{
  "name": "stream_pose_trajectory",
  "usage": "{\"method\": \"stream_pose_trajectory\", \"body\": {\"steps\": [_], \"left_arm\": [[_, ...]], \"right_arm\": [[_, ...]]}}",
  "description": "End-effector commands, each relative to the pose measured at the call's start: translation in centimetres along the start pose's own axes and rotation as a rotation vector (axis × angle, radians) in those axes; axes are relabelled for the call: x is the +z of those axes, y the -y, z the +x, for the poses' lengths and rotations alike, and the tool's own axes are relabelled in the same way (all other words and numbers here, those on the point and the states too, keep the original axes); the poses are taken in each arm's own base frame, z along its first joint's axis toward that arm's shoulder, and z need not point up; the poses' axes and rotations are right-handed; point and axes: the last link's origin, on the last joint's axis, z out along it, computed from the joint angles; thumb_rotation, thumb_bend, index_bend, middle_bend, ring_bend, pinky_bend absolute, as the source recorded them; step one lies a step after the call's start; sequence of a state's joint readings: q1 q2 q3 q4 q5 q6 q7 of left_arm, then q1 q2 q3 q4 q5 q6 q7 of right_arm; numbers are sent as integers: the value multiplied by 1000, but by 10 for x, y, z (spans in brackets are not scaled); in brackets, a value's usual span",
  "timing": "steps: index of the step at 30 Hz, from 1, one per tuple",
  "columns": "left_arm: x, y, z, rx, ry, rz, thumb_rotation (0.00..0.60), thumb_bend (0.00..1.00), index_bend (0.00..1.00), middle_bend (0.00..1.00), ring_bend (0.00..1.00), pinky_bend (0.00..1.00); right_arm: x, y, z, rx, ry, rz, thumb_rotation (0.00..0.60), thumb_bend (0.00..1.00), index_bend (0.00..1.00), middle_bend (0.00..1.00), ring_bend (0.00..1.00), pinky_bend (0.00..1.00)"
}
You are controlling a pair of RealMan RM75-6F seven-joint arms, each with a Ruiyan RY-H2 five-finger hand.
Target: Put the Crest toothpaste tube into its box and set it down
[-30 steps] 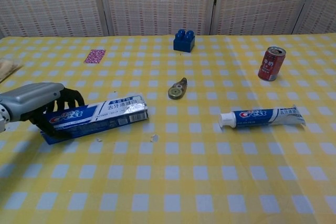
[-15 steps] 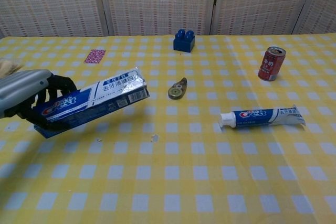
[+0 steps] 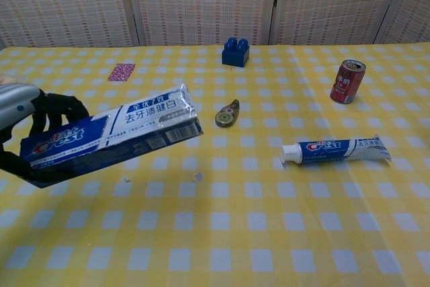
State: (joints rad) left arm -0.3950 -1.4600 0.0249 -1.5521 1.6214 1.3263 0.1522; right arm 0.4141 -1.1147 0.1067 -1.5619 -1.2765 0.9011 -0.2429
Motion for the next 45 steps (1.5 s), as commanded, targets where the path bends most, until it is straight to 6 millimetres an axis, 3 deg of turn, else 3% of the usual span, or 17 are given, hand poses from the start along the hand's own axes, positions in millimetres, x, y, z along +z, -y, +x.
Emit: {"method": "stream_pose_trajectory", "body": {"steps": [1, 8, 21, 30, 35, 39, 45], "left_arm": [[1, 5, 3, 8, -4, 10, 600, 257, 516, 746, 671, 717], [2, 18, 12, 1, -17, 43, 600, 257, 517, 746, 671, 717], [-5, 28, 24, 16, -45, 55, 600, 257, 520, 746, 671, 717], [-10, 35, 31, 11, -64, 75, 600, 260, 521, 747, 671, 717], [-11, 38, 32, 9, -67, 82, 600, 263, 521, 747, 671, 717], [-10, 40, 33, 9, -70, 88, 600, 264, 522, 747, 671, 717], [-11, 42, 33, 17, -73, 94, 600, 263, 523, 747, 671, 717]], "right_arm": [[37, 20, 1, -7, 12, 19, 600, 190, 266, 61, 106, 102], [62, 52, -12, -16, 7, 54, 600, 191, 339, 120, 157, 173], [71, 95, -34, -59, -21, 101, 600, 194, 458, 216, 232, 258], [77, 103, -42, -159, -37, 49, 600, 286, 546, 295, 315, 332], [79, 103, -47, -177, -32, 14, 600, 309, 589, 354, 396, 442], [82, 105, -52, -187, -16, 19, 600, 559, 654, 443, 489, 555], [83, 103, -48, -140, 6, 40, 600, 765, 688, 513, 559, 697]]}}
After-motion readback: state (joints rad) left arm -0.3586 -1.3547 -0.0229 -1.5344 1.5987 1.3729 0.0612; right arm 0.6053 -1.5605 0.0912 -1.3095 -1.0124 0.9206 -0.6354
